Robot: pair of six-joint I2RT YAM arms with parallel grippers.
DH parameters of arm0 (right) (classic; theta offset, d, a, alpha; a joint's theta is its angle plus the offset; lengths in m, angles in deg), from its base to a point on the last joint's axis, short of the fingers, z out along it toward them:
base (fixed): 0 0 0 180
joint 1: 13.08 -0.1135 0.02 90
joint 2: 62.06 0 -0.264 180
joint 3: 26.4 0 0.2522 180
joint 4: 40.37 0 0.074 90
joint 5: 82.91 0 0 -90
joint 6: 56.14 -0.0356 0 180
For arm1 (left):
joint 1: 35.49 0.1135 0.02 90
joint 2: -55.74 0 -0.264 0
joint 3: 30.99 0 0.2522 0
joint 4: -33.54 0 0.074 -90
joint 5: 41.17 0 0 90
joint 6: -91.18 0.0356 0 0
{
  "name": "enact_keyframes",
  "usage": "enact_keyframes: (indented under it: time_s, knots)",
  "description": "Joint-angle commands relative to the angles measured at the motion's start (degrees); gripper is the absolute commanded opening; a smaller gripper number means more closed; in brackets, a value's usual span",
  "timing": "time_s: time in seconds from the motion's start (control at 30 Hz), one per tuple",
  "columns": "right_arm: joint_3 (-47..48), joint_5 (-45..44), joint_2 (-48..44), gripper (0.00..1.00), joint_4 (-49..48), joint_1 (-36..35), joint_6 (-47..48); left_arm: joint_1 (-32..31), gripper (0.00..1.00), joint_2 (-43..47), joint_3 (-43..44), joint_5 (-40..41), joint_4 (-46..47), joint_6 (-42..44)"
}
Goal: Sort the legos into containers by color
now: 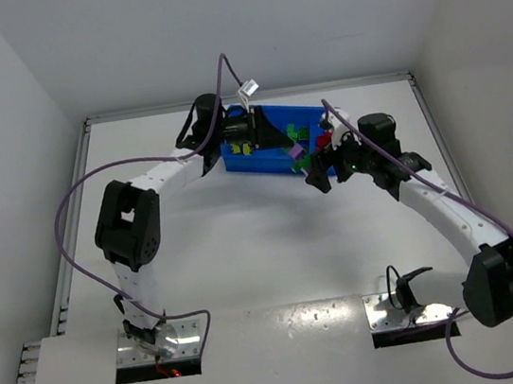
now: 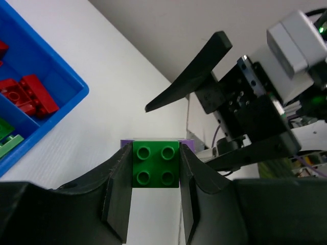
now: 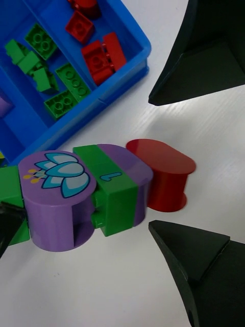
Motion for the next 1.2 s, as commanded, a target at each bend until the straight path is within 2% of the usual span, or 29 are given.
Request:
enact_keyframes:
  time_s: [0.0,0.2,0.27,0.3,0.37,0.4,0.47,0.53,0.73,0.83,0.93,1.07,1.17]
  knots:
    - [2.8,-6.0,-0.2,0.94,-4.9,-2.7,3.9,0.4,0.00,4.1,-0.4,0.5,7.0,-7.1]
    - [2.8,-7.3,1.5,0.94,-5.6,-5.4,6.7,0.4,0.00,4.6,-1.0,0.5,10.8,-10.6]
    - [2.8,-10.3,2.1,0.88,-7.5,-6.6,7.3,0.4,0.00,4.6,-1.5,-0.2,11.6,-11.2]
    - [2.8,-11.7,2.1,0.76,-8.2,-6.6,7.3,0.4,0.00,4.6,-1.5,-0.2,11.6,-11.9]
    - [2.1,-16.2,2.1,0.60,-11.0,-7.7,7.8,0.4,0.00,4.6,-2.1,-0.2,12.2,-11.9]
    - [1.2,-17.7,2.1,0.40,-11.9,-7.7,9.7,0.4,0.00,4.6,-2.7,-0.2,12.2,-12.4]
    - [0.5,-18.3,1.4,0.17,-12.5,-8.2,11.8,0.4,0.00,5.1,-2.7,0.5,11.6,-12.4]
    - [-1.4,-18.8,-0.4,0.01,-13.7,-8.2,13.3,1.4,0.00,5.1,-2.7,2.5,9.5,-11.7]
    - [-6.2,-18.8,-7.5,0.00,-10.2,-8.2,13.8,4.0,0.00,3.8,0.6,5.2,7.5,-10.1]
    - [-7.4,-18.2,-9.7,0.00,-7.7,-8.2,10.7,5.1,0.00,2.2,2.6,5.2,7.0,-9.6]
    - [-7.4,-12.8,-11.0,0.00,-3.0,-7.5,7.4,5.1,0.00,1.5,3.2,4.7,6.4,-9.6]
    - [-7.4,3.6,-10.0,0.00,3.0,-7.0,4.6,5.1,0.00,1.5,1.6,4.1,7.6,-9.6]
    - [-6.9,9.0,-7.4,0.00,4.7,-7.0,1.9,5.1,0.00,2.7,-1.0,3.5,8.3,-9.6]
